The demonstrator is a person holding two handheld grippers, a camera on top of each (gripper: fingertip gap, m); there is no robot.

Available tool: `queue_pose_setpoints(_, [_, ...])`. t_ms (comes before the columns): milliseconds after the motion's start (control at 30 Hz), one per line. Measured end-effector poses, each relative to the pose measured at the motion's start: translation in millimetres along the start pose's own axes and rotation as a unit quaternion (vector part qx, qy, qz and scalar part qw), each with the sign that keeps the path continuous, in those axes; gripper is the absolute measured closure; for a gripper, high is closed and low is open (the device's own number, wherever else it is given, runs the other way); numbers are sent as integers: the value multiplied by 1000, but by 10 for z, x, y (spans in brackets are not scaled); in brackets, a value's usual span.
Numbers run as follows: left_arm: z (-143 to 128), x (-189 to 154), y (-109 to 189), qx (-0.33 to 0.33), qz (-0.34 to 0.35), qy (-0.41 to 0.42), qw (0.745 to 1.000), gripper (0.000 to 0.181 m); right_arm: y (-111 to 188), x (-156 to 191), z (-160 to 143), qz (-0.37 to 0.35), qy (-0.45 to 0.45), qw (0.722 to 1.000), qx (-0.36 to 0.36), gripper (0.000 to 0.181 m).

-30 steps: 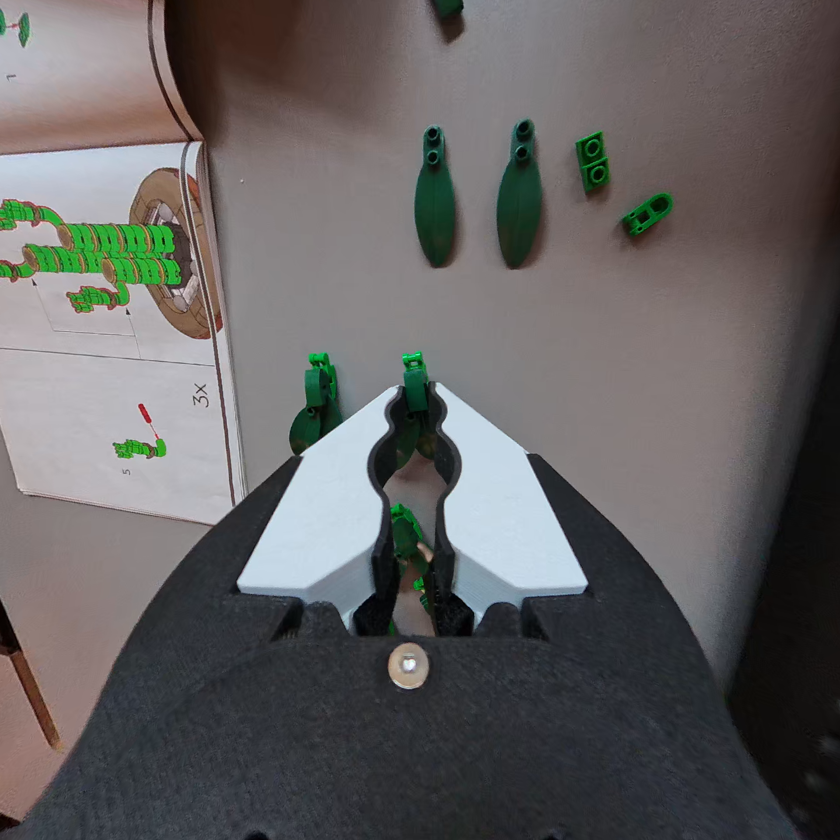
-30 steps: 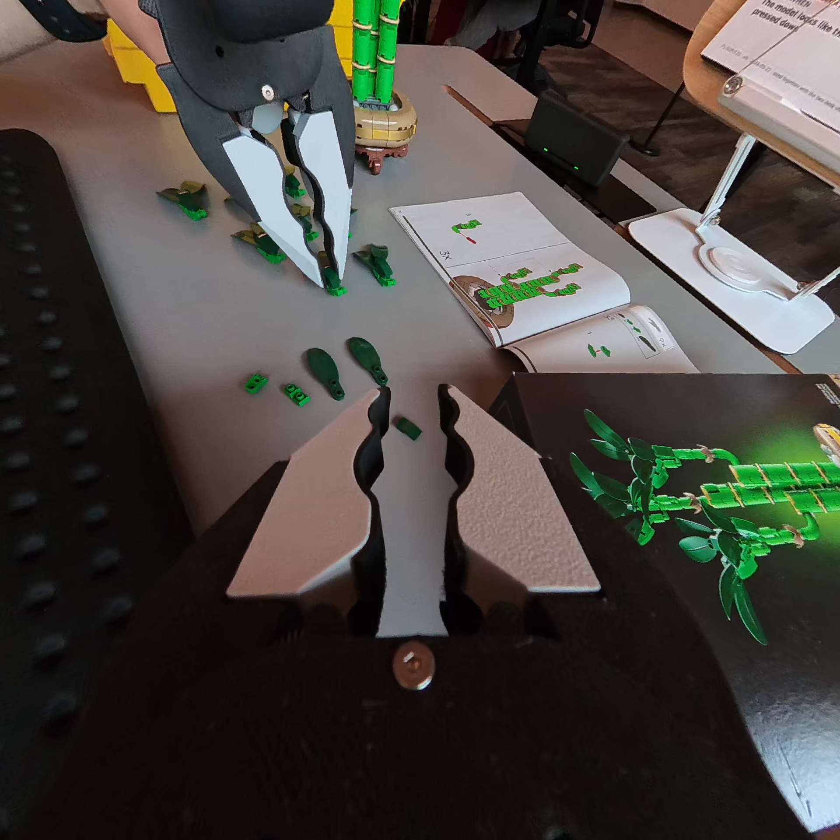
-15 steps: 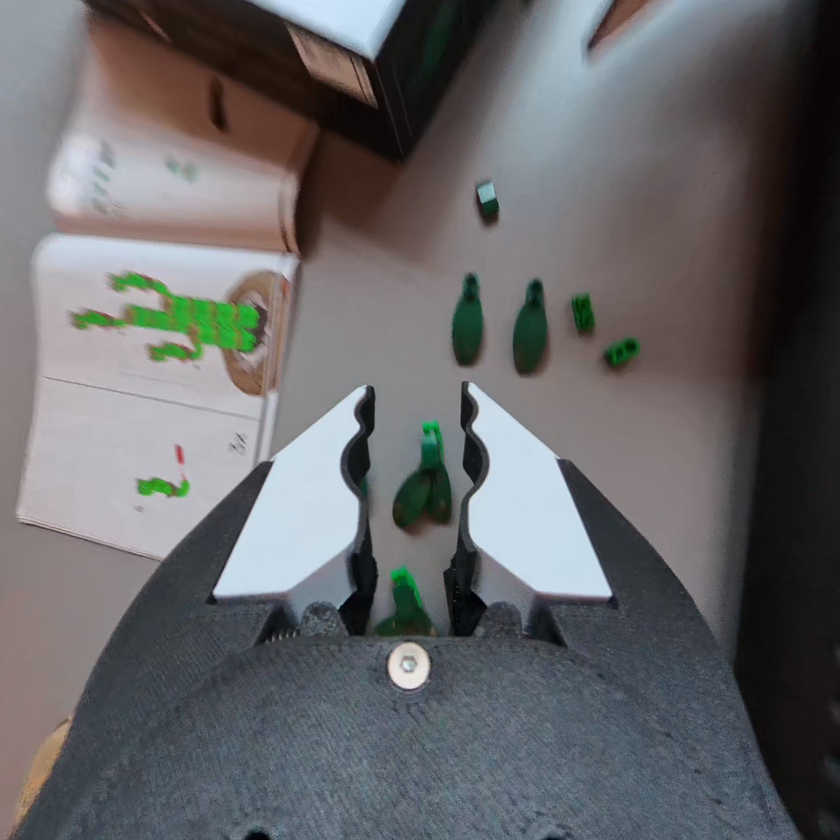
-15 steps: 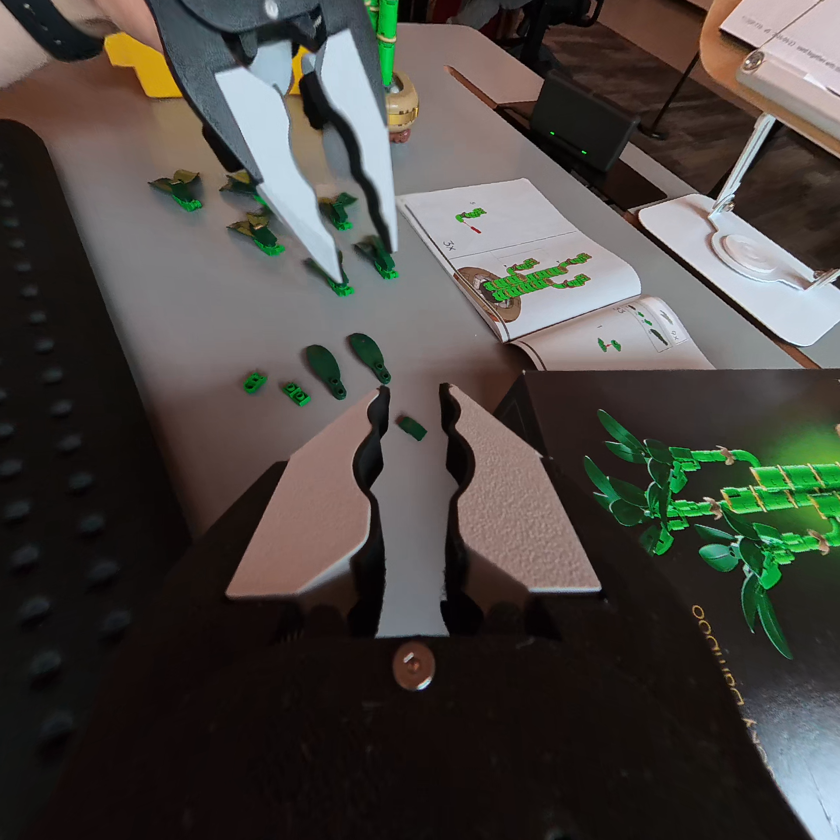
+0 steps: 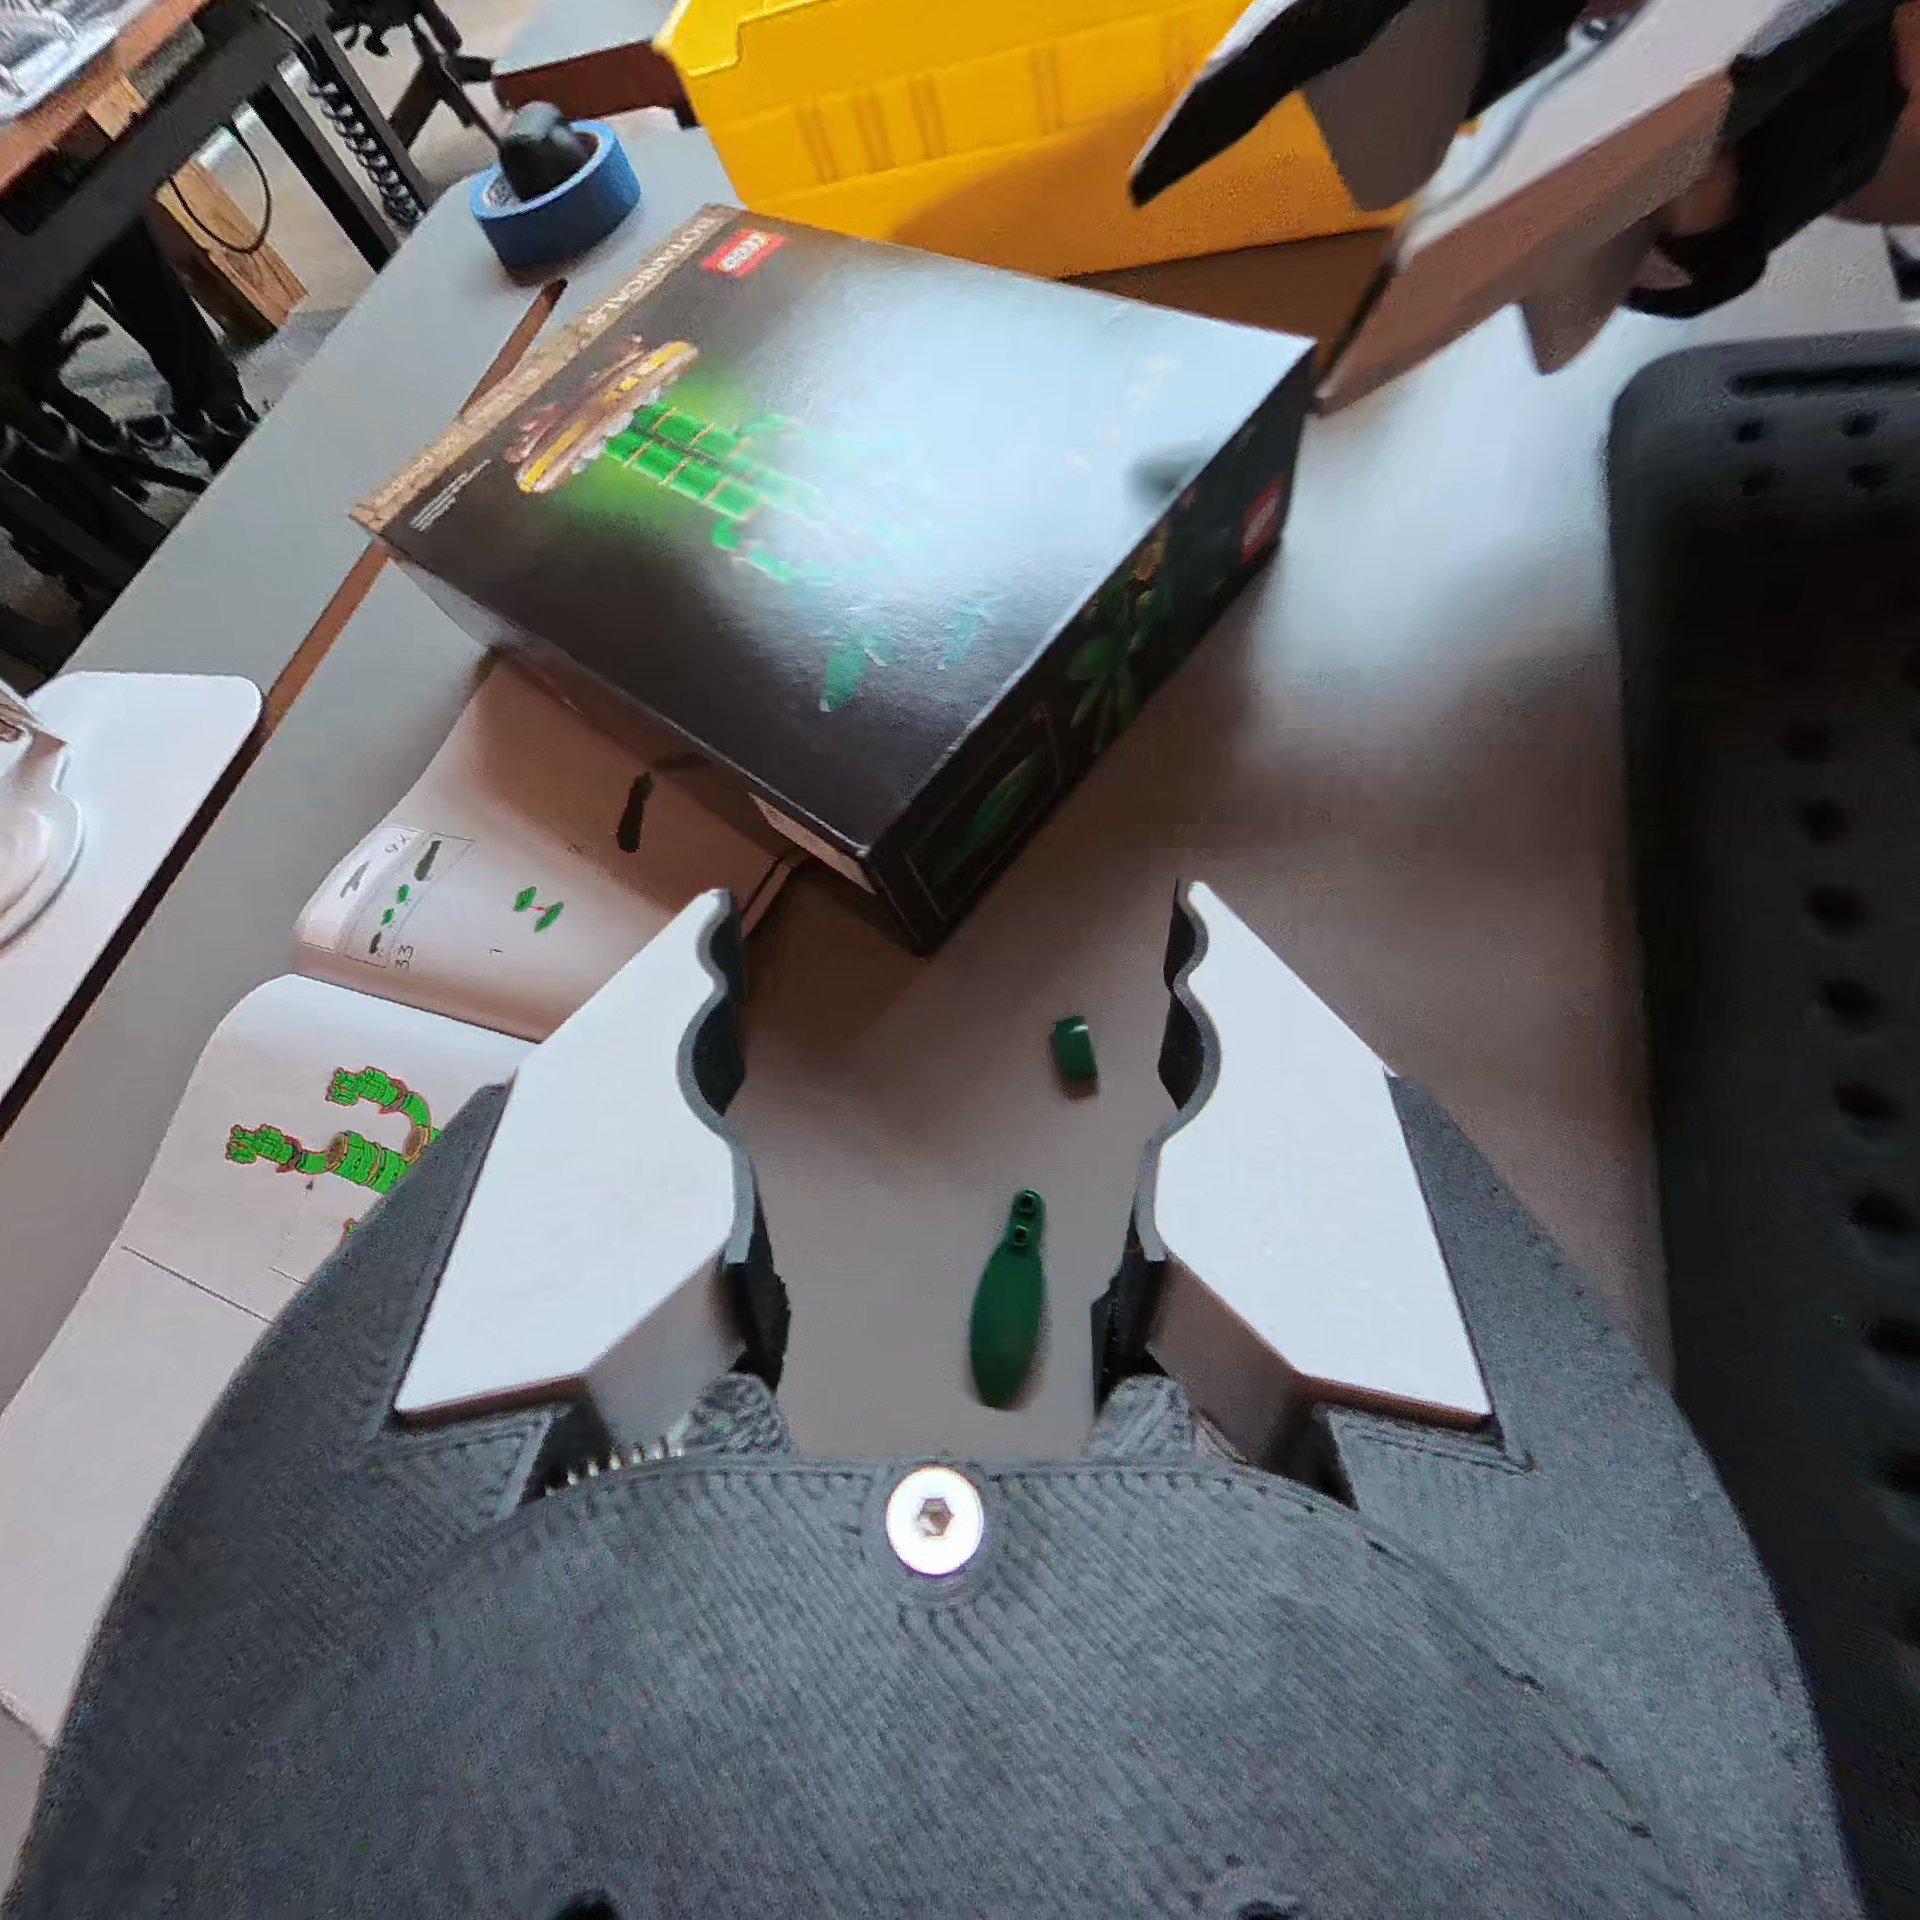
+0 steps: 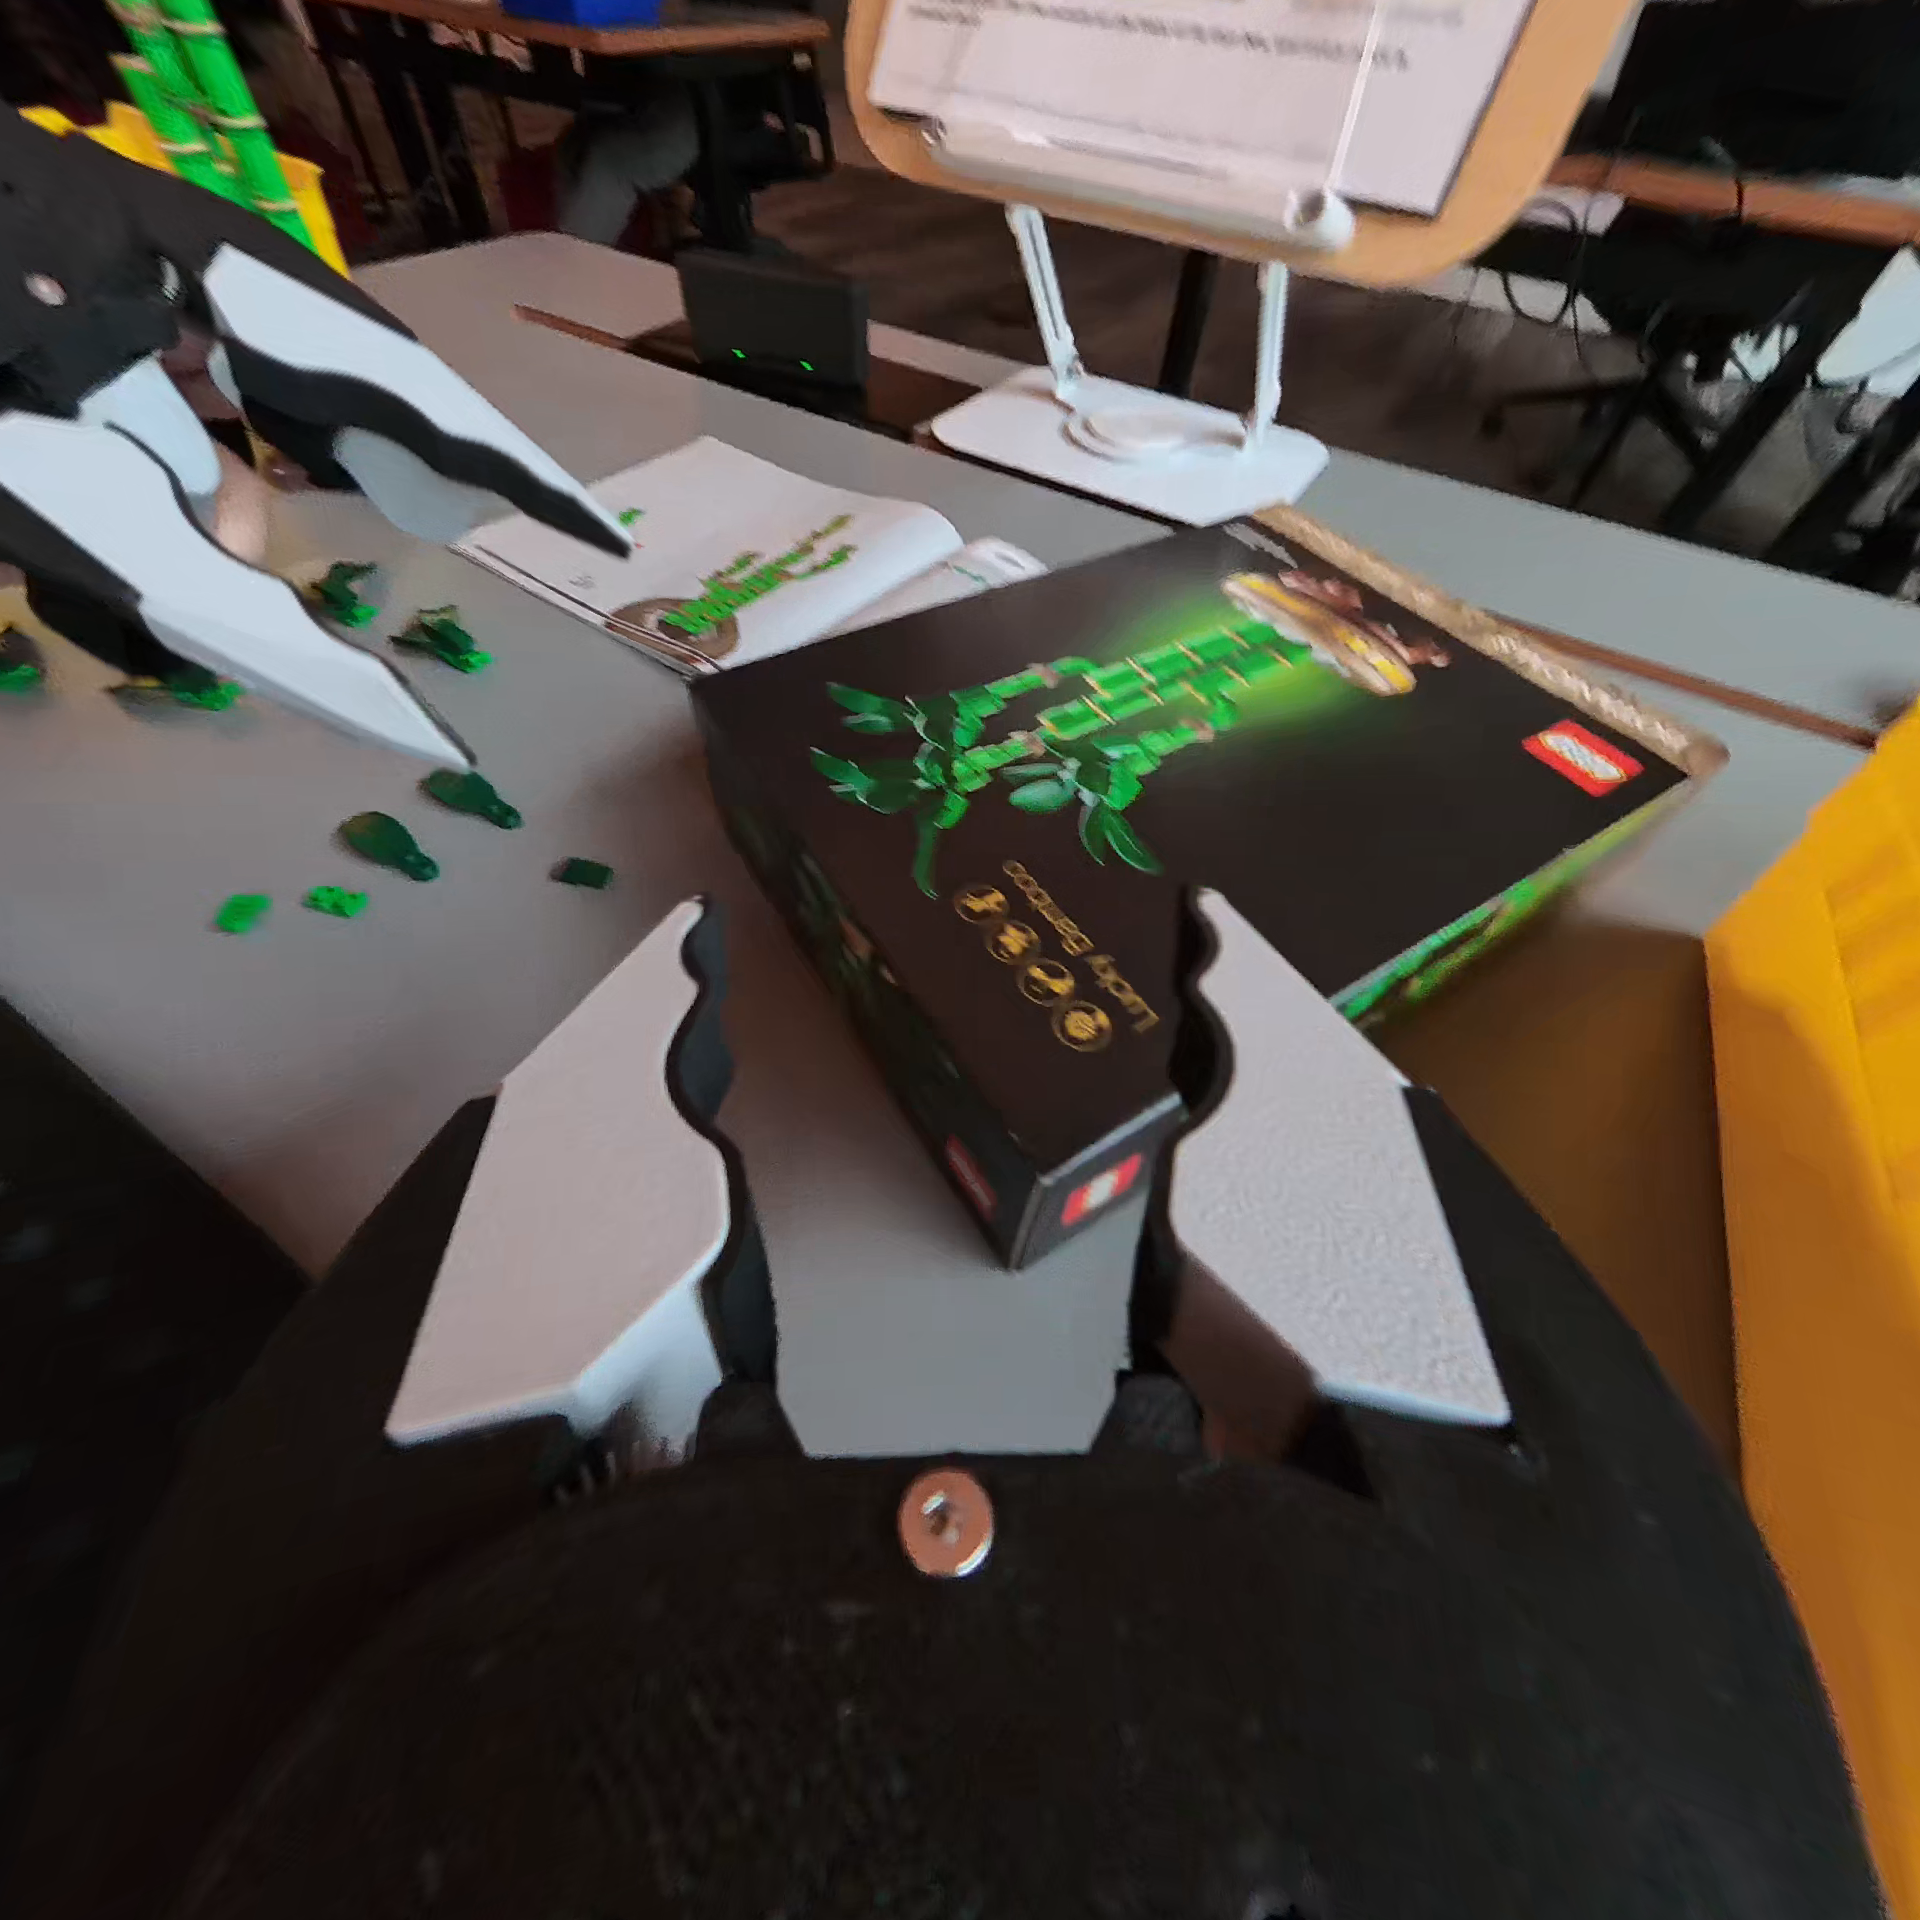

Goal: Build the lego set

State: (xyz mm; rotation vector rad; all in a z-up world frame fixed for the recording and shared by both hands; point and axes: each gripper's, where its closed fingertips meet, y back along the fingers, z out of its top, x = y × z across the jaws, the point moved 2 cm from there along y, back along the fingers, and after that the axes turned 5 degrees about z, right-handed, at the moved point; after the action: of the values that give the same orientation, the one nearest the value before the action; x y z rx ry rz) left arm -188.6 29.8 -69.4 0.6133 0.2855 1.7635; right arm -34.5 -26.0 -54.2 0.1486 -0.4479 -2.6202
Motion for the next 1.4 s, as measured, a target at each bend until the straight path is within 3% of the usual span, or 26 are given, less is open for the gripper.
queue_pose_setpoints(167, [-11, 254, -66, -10, -2, 42, 999, 100, 35, -139, -141, -20, -2, 999, 28, 88])
queue_pose_setpoints(333, [67, 199, -36, -43, 18, -7, 999, 107, 25, -184, -323, -27, 2, 997, 65, 88])
queue_pose_setpoints(433, [-84, 130, -258, 2, -22, -6, 1000, 101, 3, -208, -525, -12, -22, 996, 86, 90])
queue_pose_setpoints(500, [-167, 149, -382, 38, -26, -27, 999, 108, 26, -211, -631, -8, -17, 994, 105, 98])
queue_pose_setpoints(600, [-158, 163, -468, 34, -24, -43, 998, 111, 64, -197, -728, -8, 19, 992, 127, 104])
queue_pose_setpoints(667, [-230, 136, -541, 61, -43, -25, 997, 106, 40, -173, -815, 5, 11, 989, 145, 109])
queue_pose_setpoints(733, [-289, 107, -599, 79, -60, -5, 995, 112, 9, -173, -871, 12, 1, 987, 159, 119])
queue_pose_setpoints(867, [-357, 124, -642, 94, -54, 6, 994, 132, -18, -209, -824, 8, -7, 990, 139, 146])
queue_pose_setpoints(933, [-360, 126, -663, 87, -45, 6, 995, 143, -20, -217, -822, 12, -23, 990, 136, 147])
queue_pose_setpoints(1133, [-241, 151, -639, 90, -30, -12, 995, 144, 10, -260, -743, 3, -16, 991, 129, 148])
queue_pose_setpoints(1233, [-19, 233, -546, 64, -25, 4, 998, 145, 77, -316, -526, 6, -30, 995, 98, 148])
queue_pose_setpoints(1400, [327, 400, -440, 15, -33, 69, 997, 145, 211, -478, 10, 25, -88, 996, -16, 142])
